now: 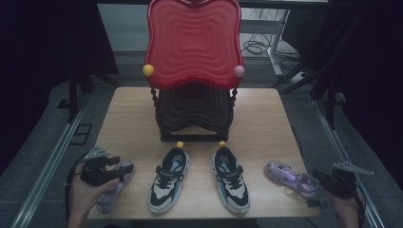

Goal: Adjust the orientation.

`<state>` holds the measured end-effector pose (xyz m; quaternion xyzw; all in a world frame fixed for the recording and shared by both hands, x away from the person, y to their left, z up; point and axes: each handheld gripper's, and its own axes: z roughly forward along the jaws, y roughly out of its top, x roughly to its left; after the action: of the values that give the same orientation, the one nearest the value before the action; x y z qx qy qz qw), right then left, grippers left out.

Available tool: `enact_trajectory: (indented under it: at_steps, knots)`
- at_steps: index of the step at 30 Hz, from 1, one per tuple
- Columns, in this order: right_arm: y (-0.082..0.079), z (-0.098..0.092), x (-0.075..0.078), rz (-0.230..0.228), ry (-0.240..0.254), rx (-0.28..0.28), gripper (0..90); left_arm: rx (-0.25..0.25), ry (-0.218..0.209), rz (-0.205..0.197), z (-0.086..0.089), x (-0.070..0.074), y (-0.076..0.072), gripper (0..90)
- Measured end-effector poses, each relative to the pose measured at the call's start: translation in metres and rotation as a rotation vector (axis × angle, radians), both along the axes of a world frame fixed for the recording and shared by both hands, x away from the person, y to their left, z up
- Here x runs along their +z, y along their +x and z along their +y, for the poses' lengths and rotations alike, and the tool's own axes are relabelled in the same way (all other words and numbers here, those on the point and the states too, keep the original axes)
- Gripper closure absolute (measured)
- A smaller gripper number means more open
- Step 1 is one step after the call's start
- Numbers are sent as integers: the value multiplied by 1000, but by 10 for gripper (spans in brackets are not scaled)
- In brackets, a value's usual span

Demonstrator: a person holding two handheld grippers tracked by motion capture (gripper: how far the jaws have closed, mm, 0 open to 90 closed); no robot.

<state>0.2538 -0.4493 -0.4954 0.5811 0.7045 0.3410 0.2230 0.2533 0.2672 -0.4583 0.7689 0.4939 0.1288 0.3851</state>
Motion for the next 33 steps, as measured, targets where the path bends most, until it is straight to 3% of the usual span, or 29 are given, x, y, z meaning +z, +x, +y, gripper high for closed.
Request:
enact_trajectory:
  at_steps: [11, 18, 26, 30, 33]
  knots:
    - [-9, 2, -4, 16, 9, 12, 898, 5, -1, -3, 1, 1, -2, 340]
    - [-13, 14, 0, 48, -3, 43, 898, 4, -1, -2, 1, 1, -2, 340]
    - [-19, 22, 3, 41, -4, 36, 898, 3, -1, -4, 1, 1, -2, 340]
    - [-19, 29, 4, 38, 14, 75, 898, 4, -1, -4, 1, 1, -3, 340]
    - [-19, 33, 6, 39, -6, 73, 898, 7, -2, -6, 2, 2, -3, 340]
